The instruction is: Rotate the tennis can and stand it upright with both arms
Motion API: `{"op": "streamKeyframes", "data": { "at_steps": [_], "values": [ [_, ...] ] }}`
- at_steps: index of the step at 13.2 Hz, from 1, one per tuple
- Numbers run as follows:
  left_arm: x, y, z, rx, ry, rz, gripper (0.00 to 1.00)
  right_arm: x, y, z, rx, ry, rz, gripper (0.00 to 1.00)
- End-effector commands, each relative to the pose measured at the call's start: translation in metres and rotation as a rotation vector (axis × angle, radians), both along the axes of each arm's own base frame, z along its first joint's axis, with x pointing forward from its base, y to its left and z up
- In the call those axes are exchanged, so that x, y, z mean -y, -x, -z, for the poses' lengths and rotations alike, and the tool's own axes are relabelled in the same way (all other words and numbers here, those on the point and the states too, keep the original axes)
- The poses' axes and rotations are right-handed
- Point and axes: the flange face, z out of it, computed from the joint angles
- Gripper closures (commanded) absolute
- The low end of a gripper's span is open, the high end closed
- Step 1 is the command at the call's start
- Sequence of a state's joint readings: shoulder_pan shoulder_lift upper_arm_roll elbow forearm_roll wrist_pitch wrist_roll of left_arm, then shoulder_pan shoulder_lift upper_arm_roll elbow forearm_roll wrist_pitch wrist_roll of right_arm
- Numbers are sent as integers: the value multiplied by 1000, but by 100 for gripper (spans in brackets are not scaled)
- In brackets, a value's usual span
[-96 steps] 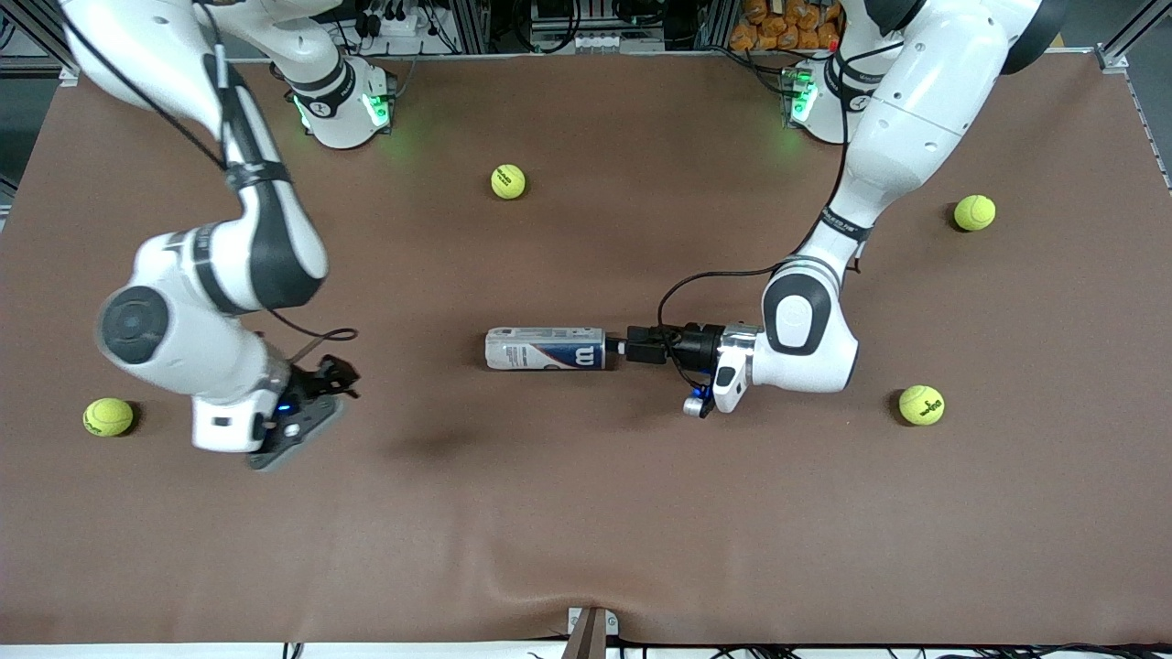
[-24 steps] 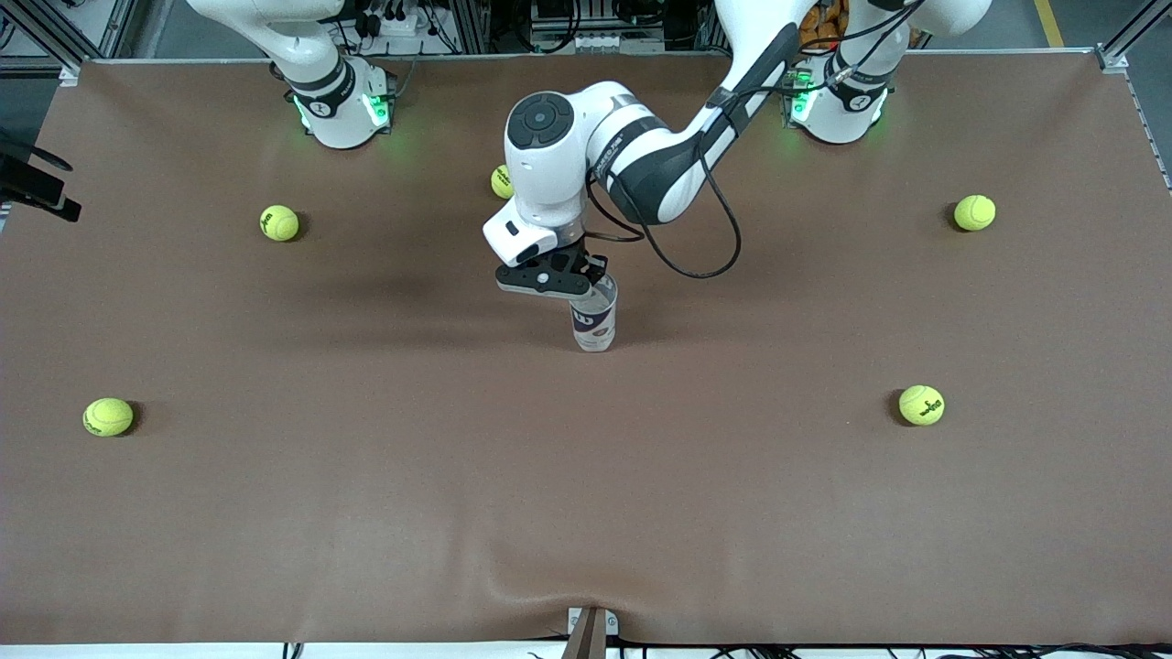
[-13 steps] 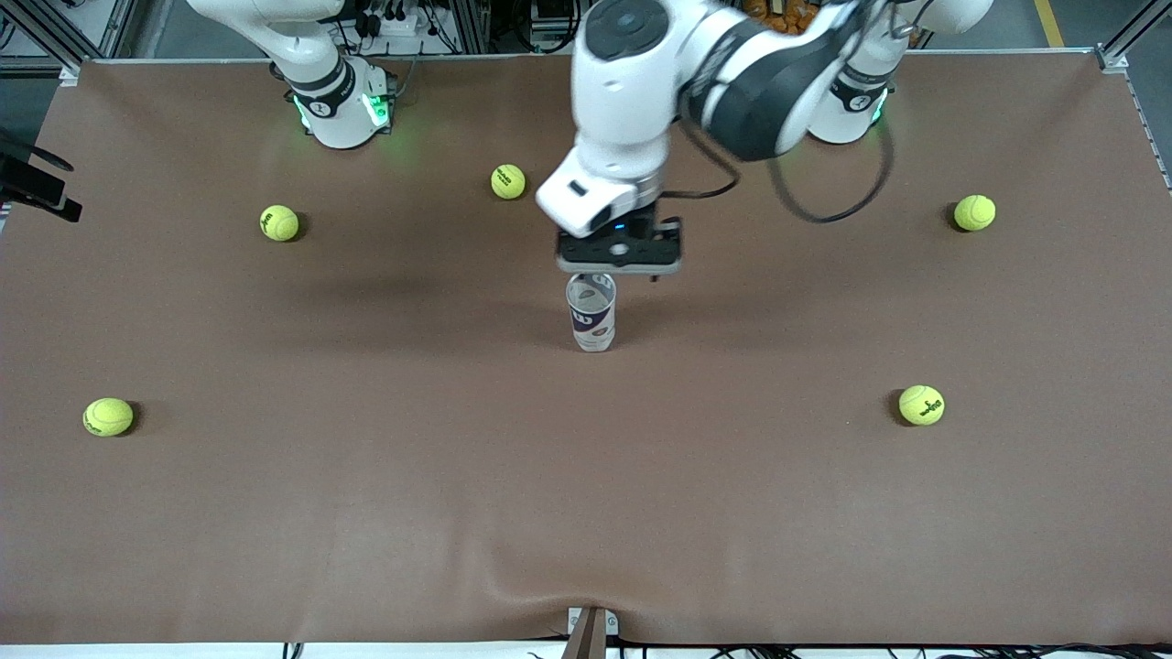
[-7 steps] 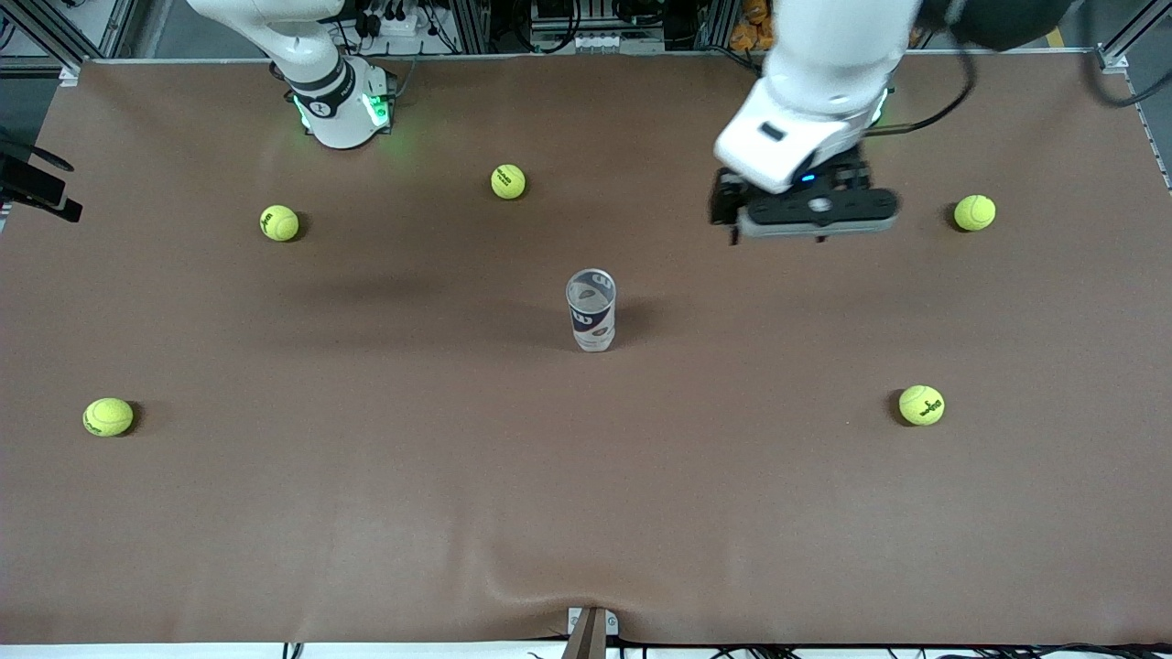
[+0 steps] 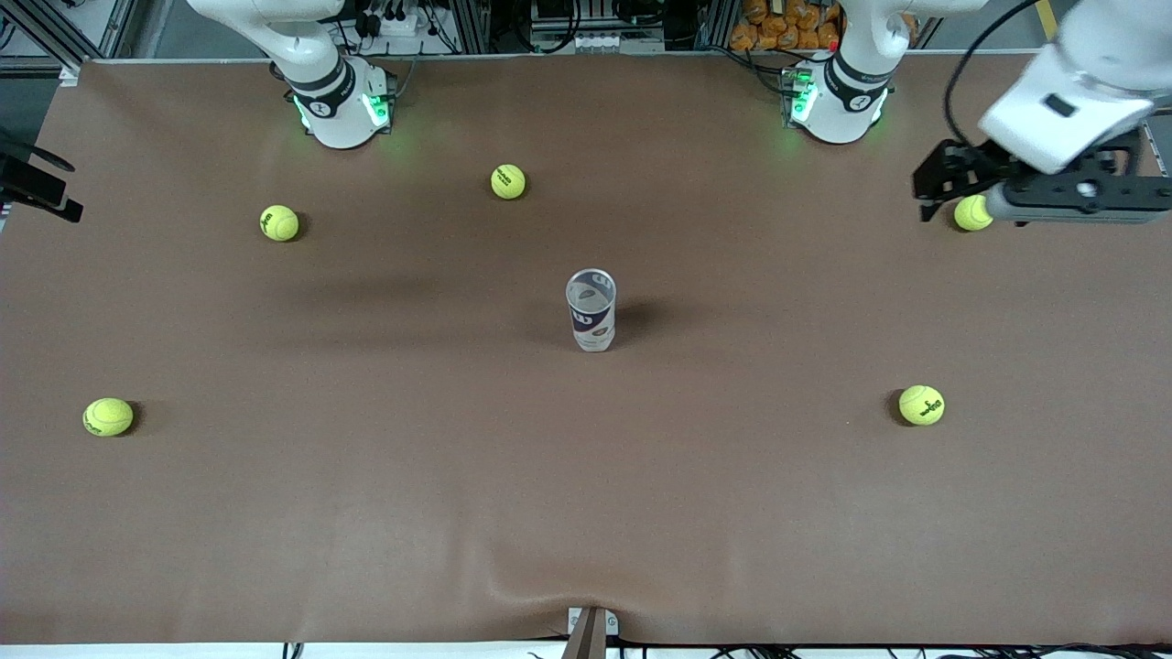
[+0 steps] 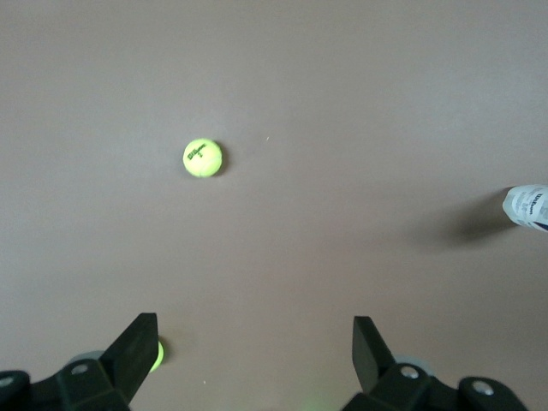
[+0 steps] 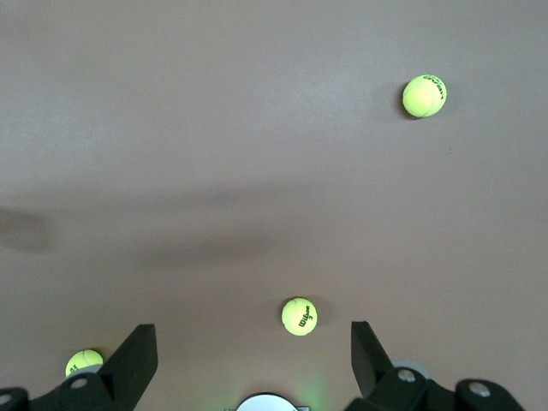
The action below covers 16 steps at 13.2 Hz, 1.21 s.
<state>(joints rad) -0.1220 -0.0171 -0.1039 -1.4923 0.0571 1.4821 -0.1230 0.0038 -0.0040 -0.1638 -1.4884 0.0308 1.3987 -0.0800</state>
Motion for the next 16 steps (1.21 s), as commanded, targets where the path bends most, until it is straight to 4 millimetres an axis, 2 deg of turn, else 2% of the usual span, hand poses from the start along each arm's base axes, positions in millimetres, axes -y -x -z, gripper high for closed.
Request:
{"op": "streamKeyframes", "data": {
  "at_steps": [1, 3, 6, 13, 16],
  "values": [
    [-38, 18, 11, -11, 55, -63, 0, 0, 1, -4, 3, 2, 18, 0],
    [-55, 26, 18, 7, 55, -96, 0, 0, 1, -4, 3, 2, 18, 0],
    [-64, 23, 6, 17, 57, -115, 0, 0, 1, -4, 5, 2, 16, 0],
    [-74, 23, -11, 23, 53, -127, 0, -1, 0, -4, 4, 1, 15, 0],
    [-72, 18, -8, 17, 52, -128, 0, -2, 0, -4, 3, 2, 13, 0]
  ]
}}
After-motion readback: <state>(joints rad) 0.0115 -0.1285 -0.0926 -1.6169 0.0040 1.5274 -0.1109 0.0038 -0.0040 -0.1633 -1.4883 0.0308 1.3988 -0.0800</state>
